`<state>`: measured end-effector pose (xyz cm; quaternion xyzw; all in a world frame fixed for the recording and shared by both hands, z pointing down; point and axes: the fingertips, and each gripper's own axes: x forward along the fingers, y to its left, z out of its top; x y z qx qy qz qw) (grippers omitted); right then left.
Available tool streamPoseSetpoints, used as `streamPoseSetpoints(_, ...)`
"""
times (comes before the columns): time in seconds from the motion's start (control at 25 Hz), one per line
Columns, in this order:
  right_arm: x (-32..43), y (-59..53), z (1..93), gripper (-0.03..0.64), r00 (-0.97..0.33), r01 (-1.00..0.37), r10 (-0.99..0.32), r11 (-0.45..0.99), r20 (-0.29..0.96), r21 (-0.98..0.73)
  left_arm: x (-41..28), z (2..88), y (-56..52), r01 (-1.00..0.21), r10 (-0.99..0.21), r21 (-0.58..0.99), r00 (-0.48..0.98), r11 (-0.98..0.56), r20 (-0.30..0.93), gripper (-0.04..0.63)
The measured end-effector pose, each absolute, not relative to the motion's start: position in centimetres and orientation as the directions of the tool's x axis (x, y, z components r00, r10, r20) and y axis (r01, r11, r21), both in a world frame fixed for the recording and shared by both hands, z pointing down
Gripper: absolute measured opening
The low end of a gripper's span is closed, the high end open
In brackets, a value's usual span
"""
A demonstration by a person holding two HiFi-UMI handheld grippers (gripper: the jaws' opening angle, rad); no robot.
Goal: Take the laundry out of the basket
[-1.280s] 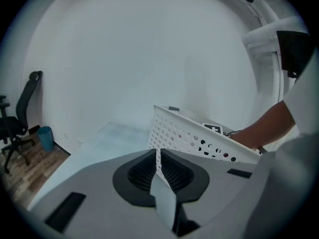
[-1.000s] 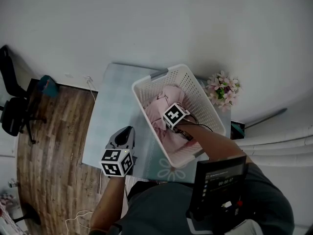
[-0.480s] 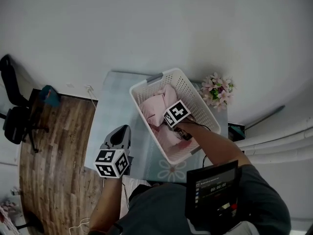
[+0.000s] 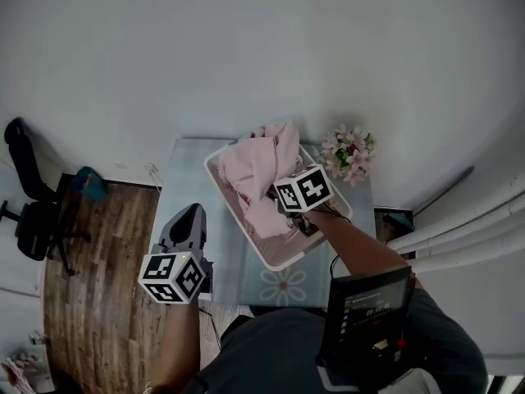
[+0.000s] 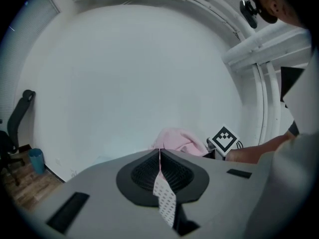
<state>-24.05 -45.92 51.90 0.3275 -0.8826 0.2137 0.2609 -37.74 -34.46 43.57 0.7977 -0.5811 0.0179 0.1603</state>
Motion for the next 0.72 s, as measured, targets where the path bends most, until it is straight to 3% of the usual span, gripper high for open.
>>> streamPoseSetpoints(0.36,-19.5,-42.3,37.0,0.233,-0.732,-0.675,-0.61,0.71,0.303,-0.201,-32.1,37.1,-33.7,-0.898,-0.909,0.218,0.408,-0.381,0.091,0.012)
streamPoseSetpoints(0.72,-9.8,-37.3,28.6,0.233,-0.672,-0.74,-0.722,0.649,0.164,-0.176,-23.1,33.0,-32.7,-0.838,-0.849,0.189,0.527,-0.511,0.039,0.012)
